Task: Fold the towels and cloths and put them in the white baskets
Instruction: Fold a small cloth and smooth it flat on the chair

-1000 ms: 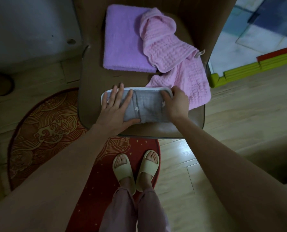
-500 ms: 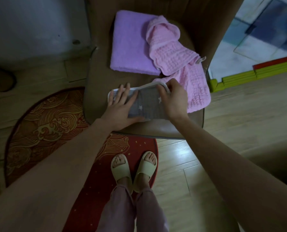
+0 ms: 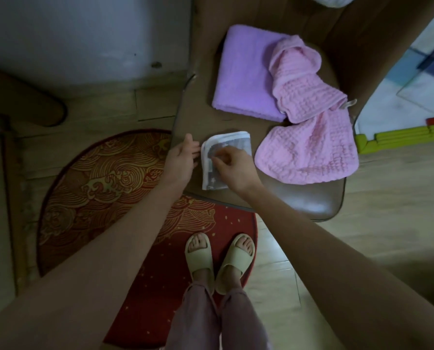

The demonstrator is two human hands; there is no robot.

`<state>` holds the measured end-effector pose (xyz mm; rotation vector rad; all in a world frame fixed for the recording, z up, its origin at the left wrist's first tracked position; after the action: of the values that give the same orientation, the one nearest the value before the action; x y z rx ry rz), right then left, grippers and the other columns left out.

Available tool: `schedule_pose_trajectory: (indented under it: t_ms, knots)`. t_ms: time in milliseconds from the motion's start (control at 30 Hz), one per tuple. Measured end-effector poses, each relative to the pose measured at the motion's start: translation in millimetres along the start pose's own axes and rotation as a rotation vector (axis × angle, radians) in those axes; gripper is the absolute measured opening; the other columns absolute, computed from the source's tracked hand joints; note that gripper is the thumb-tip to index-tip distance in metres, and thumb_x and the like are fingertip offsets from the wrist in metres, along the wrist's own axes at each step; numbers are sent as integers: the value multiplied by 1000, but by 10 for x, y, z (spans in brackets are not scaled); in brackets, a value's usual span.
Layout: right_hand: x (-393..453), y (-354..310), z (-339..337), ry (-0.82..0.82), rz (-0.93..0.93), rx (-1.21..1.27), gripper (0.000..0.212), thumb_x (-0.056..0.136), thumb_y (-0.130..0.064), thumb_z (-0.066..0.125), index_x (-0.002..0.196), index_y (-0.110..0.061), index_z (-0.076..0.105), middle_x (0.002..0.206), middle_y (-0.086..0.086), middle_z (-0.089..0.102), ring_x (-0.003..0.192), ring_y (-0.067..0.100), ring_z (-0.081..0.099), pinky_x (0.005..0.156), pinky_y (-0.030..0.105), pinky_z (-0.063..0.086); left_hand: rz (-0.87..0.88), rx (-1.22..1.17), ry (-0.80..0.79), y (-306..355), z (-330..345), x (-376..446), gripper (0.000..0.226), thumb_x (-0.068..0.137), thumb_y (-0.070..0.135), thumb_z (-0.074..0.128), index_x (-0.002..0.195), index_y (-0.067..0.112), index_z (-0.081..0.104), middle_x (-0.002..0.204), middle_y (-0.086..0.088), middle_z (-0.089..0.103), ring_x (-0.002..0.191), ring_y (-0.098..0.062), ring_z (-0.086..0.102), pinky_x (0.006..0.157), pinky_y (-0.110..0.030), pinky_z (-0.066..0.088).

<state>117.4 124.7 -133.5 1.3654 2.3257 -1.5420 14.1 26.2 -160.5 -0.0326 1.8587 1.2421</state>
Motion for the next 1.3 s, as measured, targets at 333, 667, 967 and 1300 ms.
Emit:
schedule_pose_trajectory:
  t_ms: [333, 667, 967, 1300]
  knots:
    - [-29, 263, -411, 207, 37, -147, 47, 89, -11, 56, 133, -6, 42, 124, 18, 46, 108, 39, 52, 83, 41, 40, 59, 515, 140, 37, -11, 88, 32, 91, 39, 62, 83, 8, 62, 91, -8, 67, 86, -23, 61, 72, -27, 44]
    - [36, 293, -280, 1, -72, -31, 38, 81, -6, 64, 115, -6, 46, 98, 15, 61, 91, 29, 60, 74, 38, 46, 202, 580, -91, 93, 292, 42, 36, 93, 34, 60, 68, 10, 50, 65, -1, 50, 62, -16, 48, 56, -29, 35]
    - [108, 250, -446, -193, -98, 35, 31, 91, -25, 67, 67, -6, 57, 60, 0, 48, 58, 3, 41, 59, 23, 34, 470, 560, -180, 351, 296, -38, 16, 100, 19, 48, 100, 8, 59, 85, 0, 63, 78, -7, 57, 69, -18, 41]
    - [149, -58, -449, -180, 37, 663, 18, 95, -7, 58, 105, -21, 51, 97, 0, 58, 73, 7, 63, 59, 25, 54, 378, 514, 93, 437, -21, 190, 29, 101, 22, 43, 106, -2, 60, 95, -12, 61, 87, -18, 54, 73, -30, 41]
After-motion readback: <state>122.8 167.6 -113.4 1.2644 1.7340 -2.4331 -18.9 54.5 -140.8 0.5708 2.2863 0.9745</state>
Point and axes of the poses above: each hand's wrist, its own x-axis towards the middle knuckle, its own z-axis out of the palm, y = z × x, the point moved 10 cm from there along x, towards the middle knuckle
